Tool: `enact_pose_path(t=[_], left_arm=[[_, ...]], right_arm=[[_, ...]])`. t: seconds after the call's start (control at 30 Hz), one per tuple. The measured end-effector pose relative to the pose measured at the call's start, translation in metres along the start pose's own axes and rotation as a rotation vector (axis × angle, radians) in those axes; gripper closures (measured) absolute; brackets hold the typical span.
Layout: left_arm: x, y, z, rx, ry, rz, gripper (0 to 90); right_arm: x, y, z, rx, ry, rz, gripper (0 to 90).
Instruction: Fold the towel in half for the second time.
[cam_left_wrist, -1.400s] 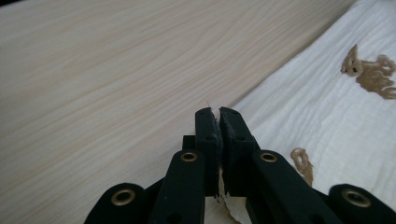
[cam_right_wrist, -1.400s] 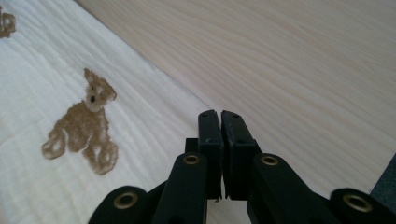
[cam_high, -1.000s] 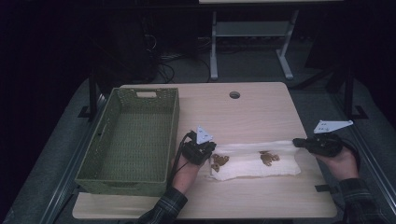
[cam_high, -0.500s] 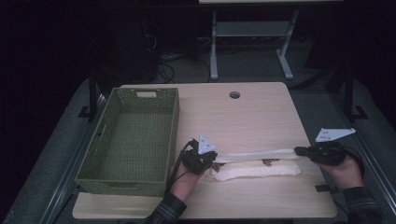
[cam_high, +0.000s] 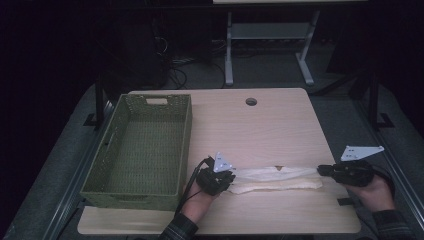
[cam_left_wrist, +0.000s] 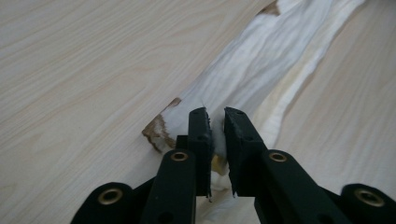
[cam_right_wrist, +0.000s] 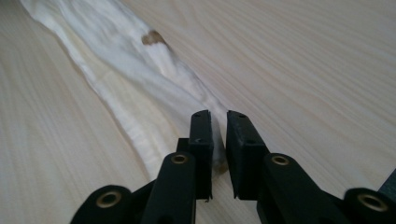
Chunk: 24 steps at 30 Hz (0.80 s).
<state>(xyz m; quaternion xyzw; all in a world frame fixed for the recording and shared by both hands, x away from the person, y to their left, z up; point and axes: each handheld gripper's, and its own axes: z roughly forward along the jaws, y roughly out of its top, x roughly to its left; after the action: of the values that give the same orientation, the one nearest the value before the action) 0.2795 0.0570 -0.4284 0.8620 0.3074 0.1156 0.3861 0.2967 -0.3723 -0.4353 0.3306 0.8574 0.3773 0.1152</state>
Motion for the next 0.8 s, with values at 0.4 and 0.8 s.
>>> enact_pose_path(t=[0.4,0.8], left_arm=[[0.006,0.01,-0.012,-0.074,-0.011,-0.021,79.0],[0.0,0.004,0.025,0.067,-0.1,0.024,81.1]], right_arm=[[0.005,0.006,-0.001,-0.041,0.031,-0.009,81.4],[0.007,-0.007,0.017,0.095,0.08,-0.003,87.4]])
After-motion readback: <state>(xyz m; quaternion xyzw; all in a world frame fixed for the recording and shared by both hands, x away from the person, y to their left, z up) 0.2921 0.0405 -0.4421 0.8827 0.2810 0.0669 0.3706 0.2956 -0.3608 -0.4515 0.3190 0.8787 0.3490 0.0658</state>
